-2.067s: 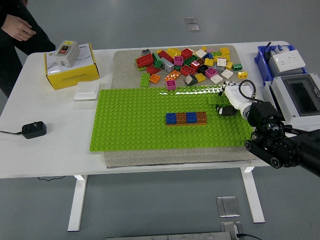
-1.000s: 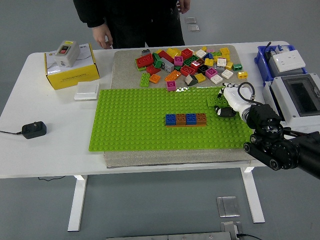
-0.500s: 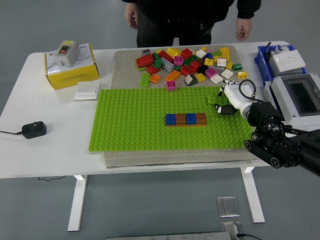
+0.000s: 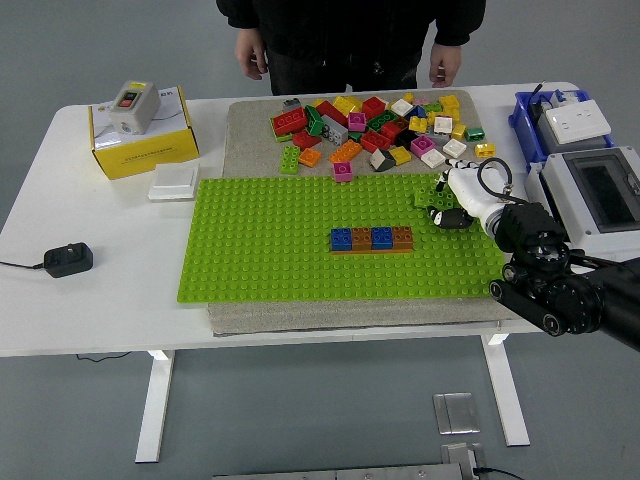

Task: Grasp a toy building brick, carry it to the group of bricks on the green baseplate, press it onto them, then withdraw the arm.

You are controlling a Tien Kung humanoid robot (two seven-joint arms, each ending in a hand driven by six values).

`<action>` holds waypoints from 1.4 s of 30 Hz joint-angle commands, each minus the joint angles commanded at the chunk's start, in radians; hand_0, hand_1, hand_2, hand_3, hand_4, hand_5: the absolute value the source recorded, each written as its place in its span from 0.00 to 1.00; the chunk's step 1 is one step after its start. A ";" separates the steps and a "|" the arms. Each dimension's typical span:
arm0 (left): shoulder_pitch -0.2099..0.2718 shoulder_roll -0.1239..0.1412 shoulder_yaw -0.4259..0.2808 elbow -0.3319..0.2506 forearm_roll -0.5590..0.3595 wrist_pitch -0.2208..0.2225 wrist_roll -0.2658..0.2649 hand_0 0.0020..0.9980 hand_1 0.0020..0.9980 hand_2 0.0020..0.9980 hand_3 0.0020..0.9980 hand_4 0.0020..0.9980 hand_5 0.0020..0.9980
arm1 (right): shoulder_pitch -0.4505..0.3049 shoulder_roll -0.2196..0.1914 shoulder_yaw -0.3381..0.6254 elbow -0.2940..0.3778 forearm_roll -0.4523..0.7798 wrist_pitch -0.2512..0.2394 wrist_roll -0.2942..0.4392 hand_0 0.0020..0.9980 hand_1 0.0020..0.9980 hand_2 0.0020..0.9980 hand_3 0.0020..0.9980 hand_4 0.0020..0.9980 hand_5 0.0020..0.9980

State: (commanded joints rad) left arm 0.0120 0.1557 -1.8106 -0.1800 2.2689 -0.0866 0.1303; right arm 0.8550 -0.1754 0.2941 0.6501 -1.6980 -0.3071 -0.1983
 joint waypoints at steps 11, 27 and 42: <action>0.003 0.001 -0.004 0.000 0.000 -0.003 -0.003 0.67 0.64 0.61 0.74 0.39 0.72 | -0.003 -0.008 0.006 0.036 0.013 -0.012 0.006 0.94 0.99 1.00 0.54 0.55 0.41; 0.002 -0.002 -0.004 0.000 0.000 -0.004 0.000 0.66 0.64 0.60 0.74 0.38 0.73 | -0.010 -0.058 0.097 0.104 -0.012 0.006 -0.008 0.95 1.00 1.00 0.88 0.63 0.42; 0.002 -0.006 -0.004 0.000 0.000 -0.003 0.001 0.66 0.64 0.60 0.74 0.38 0.73 | -0.018 -0.043 0.094 0.072 -0.010 0.049 -0.028 0.98 1.00 1.00 0.98 0.75 0.49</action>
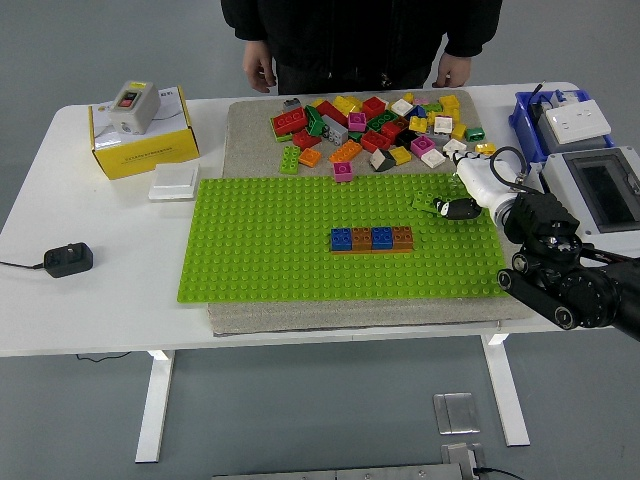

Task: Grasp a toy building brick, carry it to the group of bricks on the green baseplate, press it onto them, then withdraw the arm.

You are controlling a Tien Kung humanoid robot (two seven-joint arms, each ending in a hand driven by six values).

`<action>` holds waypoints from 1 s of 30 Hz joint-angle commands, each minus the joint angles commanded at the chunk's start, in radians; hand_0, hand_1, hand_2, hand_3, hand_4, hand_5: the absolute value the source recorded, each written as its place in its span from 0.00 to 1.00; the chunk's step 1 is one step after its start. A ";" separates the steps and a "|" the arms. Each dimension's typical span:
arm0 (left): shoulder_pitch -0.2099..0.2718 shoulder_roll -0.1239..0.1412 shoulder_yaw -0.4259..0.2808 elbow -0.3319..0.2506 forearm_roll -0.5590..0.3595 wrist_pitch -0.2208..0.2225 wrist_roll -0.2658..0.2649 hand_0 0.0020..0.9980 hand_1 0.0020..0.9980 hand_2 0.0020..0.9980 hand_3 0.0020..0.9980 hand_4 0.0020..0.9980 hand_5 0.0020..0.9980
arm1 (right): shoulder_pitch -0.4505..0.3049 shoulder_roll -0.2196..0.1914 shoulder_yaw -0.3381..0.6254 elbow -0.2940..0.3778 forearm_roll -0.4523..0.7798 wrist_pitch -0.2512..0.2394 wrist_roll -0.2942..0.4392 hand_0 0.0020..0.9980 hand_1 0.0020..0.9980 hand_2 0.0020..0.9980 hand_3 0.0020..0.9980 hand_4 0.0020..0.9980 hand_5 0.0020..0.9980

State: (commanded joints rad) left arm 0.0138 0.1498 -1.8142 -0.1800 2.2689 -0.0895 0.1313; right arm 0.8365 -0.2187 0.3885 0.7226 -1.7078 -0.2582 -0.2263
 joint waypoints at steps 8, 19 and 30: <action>0.000 -0.001 -0.006 0.000 0.000 0.000 0.000 0.66 0.64 0.60 0.74 0.37 0.73 | -0.005 0.010 -0.017 -0.006 0.011 -0.003 0.001 0.99 1.00 1.00 0.99 0.76 0.50; -0.002 0.000 -0.007 0.000 0.000 -0.001 -0.001 0.66 0.63 0.60 0.73 0.36 0.74 | -0.005 0.023 -0.030 -0.033 0.024 -0.007 0.003 0.99 1.00 1.00 0.95 0.76 0.51; -0.007 0.000 -0.005 0.000 0.000 -0.001 -0.002 0.66 0.63 0.60 0.73 0.35 0.74 | -0.001 0.044 -0.025 -0.085 0.051 -0.022 0.019 1.00 1.00 1.00 0.78 0.76 0.51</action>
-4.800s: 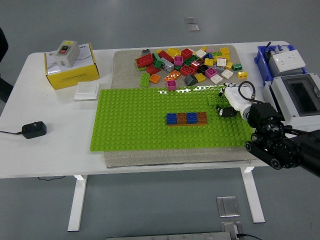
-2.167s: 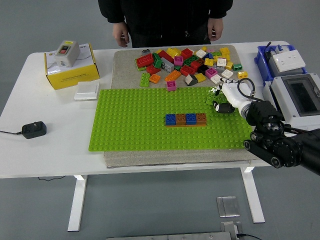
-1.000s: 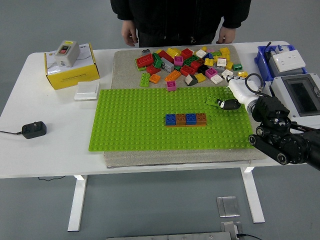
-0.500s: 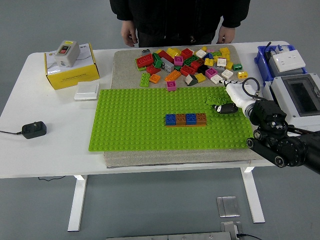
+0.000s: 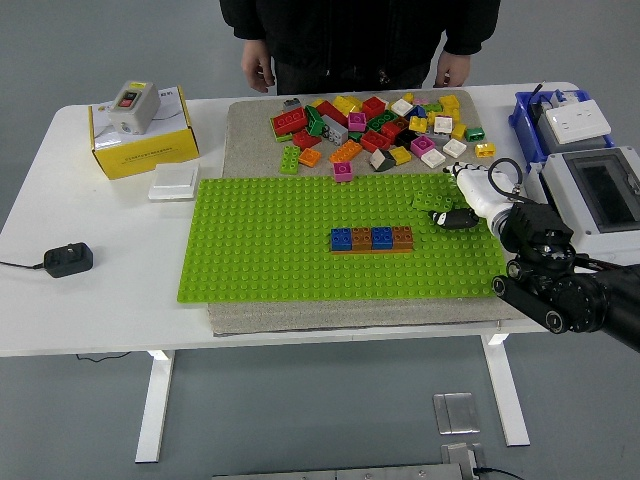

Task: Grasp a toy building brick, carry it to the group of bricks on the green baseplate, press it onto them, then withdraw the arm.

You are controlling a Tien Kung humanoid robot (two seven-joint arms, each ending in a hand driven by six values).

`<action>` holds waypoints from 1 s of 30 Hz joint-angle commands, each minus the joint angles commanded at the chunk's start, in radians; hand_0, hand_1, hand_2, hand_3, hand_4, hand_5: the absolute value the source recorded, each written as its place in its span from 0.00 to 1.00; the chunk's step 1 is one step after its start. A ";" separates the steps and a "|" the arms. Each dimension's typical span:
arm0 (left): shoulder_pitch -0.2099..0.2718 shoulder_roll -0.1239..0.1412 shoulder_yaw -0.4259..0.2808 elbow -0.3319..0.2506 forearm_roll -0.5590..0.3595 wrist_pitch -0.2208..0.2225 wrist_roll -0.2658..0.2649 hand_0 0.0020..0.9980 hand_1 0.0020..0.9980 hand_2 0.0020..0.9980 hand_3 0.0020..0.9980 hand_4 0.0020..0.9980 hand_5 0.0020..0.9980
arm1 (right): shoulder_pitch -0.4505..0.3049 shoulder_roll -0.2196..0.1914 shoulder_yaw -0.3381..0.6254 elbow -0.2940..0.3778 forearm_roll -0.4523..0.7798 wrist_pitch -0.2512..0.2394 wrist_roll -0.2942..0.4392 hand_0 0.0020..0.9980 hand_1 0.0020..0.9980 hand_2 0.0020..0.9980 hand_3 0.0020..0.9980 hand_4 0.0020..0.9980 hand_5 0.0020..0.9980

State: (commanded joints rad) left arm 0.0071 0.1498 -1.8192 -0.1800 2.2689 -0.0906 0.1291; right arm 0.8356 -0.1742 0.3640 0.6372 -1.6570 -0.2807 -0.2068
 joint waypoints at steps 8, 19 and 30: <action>-0.003 0.000 0.013 0.000 0.000 0.000 -0.001 0.66 0.63 0.60 0.73 0.34 0.74 | 0.004 0.014 -0.001 -0.016 0.009 -0.007 0.007 0.99 1.00 1.00 0.67 0.75 0.52; -0.004 0.001 0.021 0.000 0.000 0.001 -0.002 0.66 0.63 0.60 0.73 0.34 0.75 | 0.003 0.028 -0.010 -0.026 0.015 -0.009 0.009 0.99 1.00 1.00 0.64 0.74 0.51; -0.006 0.002 0.050 0.000 -0.018 0.001 -0.003 0.66 0.63 0.60 0.72 0.34 0.74 | 0.000 0.030 -0.014 -0.030 0.018 -0.020 0.009 0.99 1.00 1.00 0.64 0.72 0.51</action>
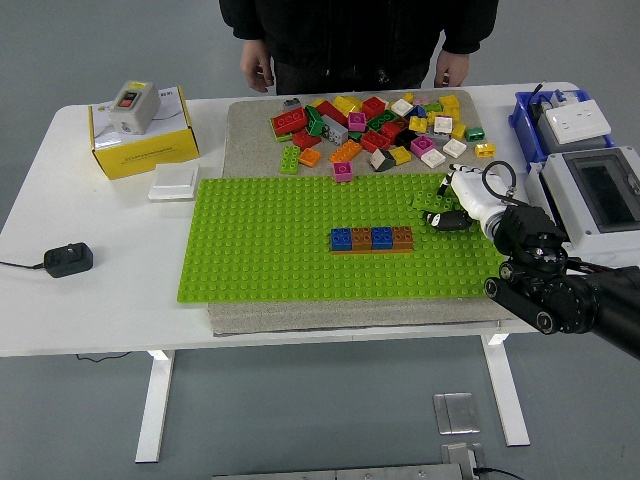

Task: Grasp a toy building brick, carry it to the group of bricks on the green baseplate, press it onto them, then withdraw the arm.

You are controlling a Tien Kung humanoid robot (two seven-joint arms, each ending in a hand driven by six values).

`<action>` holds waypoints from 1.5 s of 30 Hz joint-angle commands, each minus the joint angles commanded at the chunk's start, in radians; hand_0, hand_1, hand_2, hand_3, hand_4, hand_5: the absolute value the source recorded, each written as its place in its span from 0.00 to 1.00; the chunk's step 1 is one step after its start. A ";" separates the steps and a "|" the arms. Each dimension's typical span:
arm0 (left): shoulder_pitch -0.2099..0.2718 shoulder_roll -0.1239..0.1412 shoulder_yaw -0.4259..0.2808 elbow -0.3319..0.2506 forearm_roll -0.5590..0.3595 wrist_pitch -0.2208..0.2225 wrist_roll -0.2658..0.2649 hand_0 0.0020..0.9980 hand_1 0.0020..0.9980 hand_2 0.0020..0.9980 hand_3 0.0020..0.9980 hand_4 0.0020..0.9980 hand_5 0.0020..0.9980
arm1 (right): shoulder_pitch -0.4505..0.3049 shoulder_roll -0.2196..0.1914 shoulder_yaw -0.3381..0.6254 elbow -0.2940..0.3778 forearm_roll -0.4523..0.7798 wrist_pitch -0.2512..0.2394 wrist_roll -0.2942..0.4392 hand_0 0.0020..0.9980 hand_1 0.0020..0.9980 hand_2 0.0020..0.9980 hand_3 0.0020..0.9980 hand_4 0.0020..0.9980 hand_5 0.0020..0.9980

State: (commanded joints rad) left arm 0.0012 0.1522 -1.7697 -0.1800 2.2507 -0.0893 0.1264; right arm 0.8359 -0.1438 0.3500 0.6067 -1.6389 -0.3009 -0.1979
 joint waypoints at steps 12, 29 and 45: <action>0.002 0.001 0.016 0.000 -0.014 0.001 -0.002 0.66 0.63 0.60 0.72 0.33 0.75 | -0.006 0.003 -0.012 -0.002 0.009 -0.020 0.001 0.99 1.00 1.00 0.57 0.68 0.48; -0.001 -0.001 0.023 0.000 -0.020 0.004 -0.004 0.66 0.63 0.60 0.73 0.33 0.75 | -0.007 0.004 -0.012 -0.006 0.012 -0.021 0.005 0.98 1.00 1.00 0.52 0.66 0.48; -0.003 -0.001 0.025 0.000 -0.021 0.007 -0.005 0.66 0.63 0.60 0.72 0.33 0.75 | -0.007 0.007 -0.039 -0.005 0.011 -0.029 -0.005 0.98 1.00 1.00 0.52 0.62 0.45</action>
State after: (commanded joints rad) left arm -0.0021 0.1517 -1.7449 -0.1800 2.2295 -0.0824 0.1217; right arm 0.8292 -0.1368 0.3114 0.6013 -1.6277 -0.3298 -0.2025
